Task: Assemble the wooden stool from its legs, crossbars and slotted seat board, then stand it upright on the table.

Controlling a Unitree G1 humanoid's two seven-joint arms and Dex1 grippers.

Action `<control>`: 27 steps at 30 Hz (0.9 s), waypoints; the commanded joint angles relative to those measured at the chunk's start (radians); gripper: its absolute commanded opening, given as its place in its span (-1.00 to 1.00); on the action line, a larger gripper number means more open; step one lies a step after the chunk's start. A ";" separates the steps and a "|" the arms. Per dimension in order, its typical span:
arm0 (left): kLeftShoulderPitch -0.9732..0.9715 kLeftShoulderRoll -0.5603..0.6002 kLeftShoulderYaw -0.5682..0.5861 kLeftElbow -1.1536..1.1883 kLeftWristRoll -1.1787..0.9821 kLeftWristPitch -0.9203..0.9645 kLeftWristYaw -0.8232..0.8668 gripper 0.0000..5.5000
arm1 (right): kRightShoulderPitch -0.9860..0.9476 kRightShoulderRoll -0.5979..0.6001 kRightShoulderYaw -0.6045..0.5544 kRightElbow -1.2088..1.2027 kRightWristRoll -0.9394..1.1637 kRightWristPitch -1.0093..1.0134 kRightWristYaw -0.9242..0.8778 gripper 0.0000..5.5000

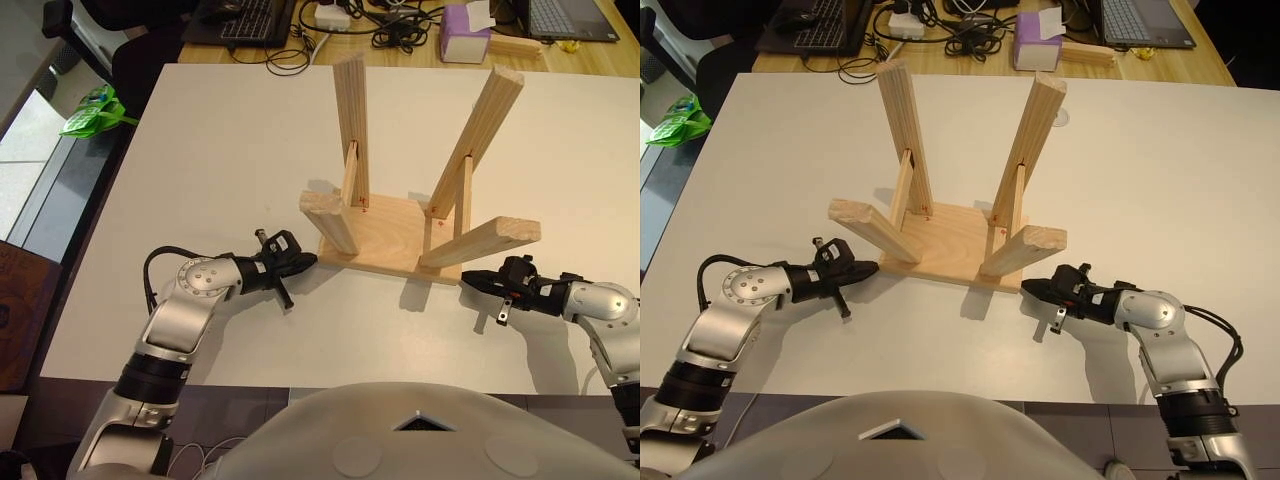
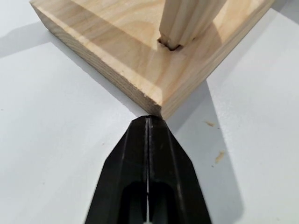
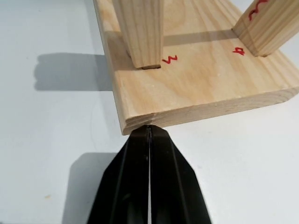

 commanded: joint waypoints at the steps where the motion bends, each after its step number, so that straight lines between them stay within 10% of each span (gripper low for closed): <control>1: -0.013 -0.026 -0.028 -0.030 -0.017 0.012 -0.012 -0.99 | -0.011 0.034 0.048 -0.011 0.002 0.009 0.010 -1.00; 27: -0.056 -0.051 0.071 -0.142 -0.157 0.101 -0.050 -0.99 | -0.020 0.012 -0.074 -0.173 0.174 0.122 0.054 -1.00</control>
